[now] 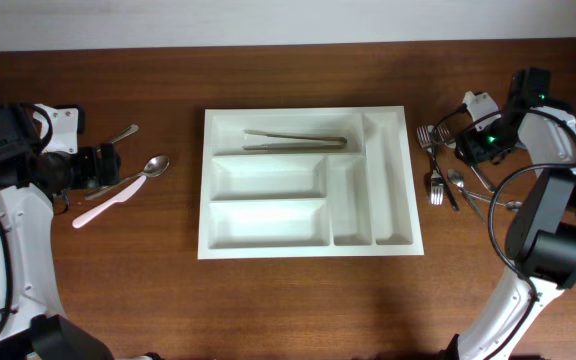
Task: Pack container
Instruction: 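Grasp a fork from the right-side pile with the right gripper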
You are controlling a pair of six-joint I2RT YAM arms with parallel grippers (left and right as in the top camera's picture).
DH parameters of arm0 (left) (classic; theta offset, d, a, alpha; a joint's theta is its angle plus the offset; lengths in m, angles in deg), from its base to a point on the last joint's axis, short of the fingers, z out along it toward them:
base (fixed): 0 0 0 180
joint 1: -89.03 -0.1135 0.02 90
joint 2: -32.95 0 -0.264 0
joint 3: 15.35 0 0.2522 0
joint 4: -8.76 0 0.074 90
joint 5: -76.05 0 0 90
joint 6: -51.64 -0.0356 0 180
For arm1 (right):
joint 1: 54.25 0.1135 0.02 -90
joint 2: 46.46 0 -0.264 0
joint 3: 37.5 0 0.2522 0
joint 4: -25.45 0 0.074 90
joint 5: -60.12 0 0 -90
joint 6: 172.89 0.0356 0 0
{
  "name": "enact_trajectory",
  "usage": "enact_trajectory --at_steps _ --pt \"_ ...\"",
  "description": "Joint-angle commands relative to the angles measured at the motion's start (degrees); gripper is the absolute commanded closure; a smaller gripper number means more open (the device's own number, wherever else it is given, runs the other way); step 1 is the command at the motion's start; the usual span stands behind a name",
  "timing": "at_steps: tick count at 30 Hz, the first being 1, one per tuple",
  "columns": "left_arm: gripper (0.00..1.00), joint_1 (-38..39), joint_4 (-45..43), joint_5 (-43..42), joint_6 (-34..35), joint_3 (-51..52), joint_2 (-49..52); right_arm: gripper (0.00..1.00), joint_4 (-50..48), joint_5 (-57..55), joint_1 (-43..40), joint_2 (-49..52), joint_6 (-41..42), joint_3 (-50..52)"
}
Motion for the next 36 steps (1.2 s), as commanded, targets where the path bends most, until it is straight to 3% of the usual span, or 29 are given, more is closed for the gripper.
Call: enact_trajectory --at_steps 1,8,13,19,23,36 --pt "0.01 -0.15 0.04 -0.83 -0.70 -1.09 0.42 0.36 -0.15 -0.31 0.00 3.02 -0.57 -0.90" --pt "0.01 -0.15 0.07 -0.83 -0.70 -1.09 0.42 0.40 -1.18 -0.09 0.00 4.48 -0.35 -0.87" --pt "0.01 -0.15 0.04 -0.83 -0.70 -1.09 0.42 0.61 -1.62 0.02 0.00 4.59 -0.31 -0.87" --pt "0.01 -0.15 0.04 -0.83 -0.70 -1.09 0.42 0.77 -1.81 0.39 0.00 5.07 2.78 -0.85" --pt "0.01 -0.15 0.04 -0.83 -0.70 -1.09 0.42 0.96 -1.79 0.37 0.00 5.11 3.37 -0.85" --pt "0.01 -0.15 0.04 -0.83 -0.70 -1.09 0.42 0.96 -0.63 0.39 0.02 2.86 12.87 -5.84"
